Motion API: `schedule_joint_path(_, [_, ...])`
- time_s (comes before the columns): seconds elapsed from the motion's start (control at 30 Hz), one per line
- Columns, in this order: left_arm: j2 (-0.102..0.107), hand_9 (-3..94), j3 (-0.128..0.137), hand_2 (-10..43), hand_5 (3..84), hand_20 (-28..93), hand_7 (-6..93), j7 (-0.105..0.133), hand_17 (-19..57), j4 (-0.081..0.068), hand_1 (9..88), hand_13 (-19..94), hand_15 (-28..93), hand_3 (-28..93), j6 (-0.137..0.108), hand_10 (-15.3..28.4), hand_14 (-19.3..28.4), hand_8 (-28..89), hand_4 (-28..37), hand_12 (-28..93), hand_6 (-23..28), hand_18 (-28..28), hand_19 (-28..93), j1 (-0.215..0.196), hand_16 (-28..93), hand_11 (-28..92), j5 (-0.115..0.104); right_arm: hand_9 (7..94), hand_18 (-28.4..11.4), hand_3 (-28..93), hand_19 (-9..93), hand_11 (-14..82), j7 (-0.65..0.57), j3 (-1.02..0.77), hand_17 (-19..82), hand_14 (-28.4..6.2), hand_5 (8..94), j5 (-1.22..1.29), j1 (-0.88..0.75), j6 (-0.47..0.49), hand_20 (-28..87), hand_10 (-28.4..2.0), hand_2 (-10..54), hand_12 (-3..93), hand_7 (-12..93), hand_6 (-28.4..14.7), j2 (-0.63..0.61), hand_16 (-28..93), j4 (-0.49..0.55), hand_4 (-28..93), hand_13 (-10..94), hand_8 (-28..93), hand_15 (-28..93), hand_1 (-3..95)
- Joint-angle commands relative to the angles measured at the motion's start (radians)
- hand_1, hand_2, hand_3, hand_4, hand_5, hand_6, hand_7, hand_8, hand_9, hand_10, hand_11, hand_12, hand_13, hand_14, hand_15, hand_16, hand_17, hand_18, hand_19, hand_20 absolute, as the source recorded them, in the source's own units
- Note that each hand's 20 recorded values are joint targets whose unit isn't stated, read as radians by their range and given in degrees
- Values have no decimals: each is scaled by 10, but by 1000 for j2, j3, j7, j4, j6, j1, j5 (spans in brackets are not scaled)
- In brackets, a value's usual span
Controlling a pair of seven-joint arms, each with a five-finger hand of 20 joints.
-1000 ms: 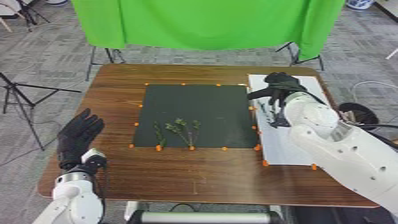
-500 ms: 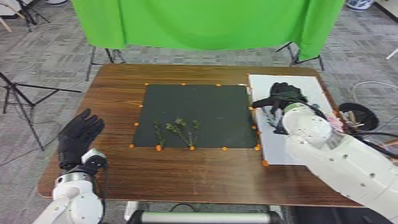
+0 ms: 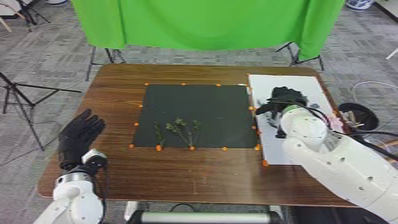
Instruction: Arrange flowers
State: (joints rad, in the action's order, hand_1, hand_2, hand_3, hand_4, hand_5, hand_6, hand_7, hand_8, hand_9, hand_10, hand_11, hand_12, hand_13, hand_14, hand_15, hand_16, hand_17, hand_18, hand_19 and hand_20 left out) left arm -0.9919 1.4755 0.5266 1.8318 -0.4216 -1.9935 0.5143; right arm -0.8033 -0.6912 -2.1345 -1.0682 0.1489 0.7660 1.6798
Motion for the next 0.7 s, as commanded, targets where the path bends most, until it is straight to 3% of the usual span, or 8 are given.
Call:
schedule_joint_path(0.03, [-9,499,-4,60,507,268,167,-13,222,6,354,446,239,706,10,147,165,-83,-188,97,49,151,239,-3,-25,235,6,836,-99,548,932,212,-45,-6,700,-30,674,47,-20,-7,479,-203,-95,212,93,-140,31,242,-22,-165,937,-34,595,273])
schedule_joint_path(0.37, [-12,499,-3,61,507,267,165,-17,221,7,355,445,239,706,11,148,165,-82,-188,97,50,151,240,-5,-26,235,9,897,-94,579,932,257,-73,-38,738,-25,755,141,-57,-31,476,-176,-93,230,150,-105,67,205,-55,-125,937,-32,646,397])
schedule_joint_path(0.5, [-15,498,-2,62,508,266,165,-22,221,7,355,445,239,705,11,148,164,-82,-188,96,50,151,239,-4,-26,234,10,912,-91,570,932,288,-77,-52,749,-22,788,163,-81,-32,469,-159,-62,241,189,-86,79,191,-63,-127,937,-34,663,461])
schedule_joint_path(0.63, [-16,498,-2,62,508,267,166,-27,221,4,356,445,239,704,14,147,164,-82,-187,96,50,151,240,-2,-26,234,12,927,-86,516,932,331,-89,-62,763,-18,802,173,-106,-11,448,-150,-57,251,178,-80,95,177,-65,-116,937,175,676,539])
schedule_joint_path(0.67, [-16,498,3,63,508,267,166,-23,221,13,356,446,238,703,13,147,164,-82,-187,96,50,151,240,-15,-26,234,9,930,-84,497,932,345,-91,-64,768,-15,805,174,-112,-4,438,-147,-56,251,175,-79,101,174,-67,-106,937,202,680,560])
schedule_joint_path(0.7, [-16,498,-3,63,508,266,165,-25,221,3,357,445,239,703,17,147,165,-82,-187,96,50,151,240,-4,-26,234,12,933,-83,486,932,355,-94,-68,773,-14,808,181,-121,2,431,-145,-56,251,174,-78,104,171,-67,-97,937,213,682,574])
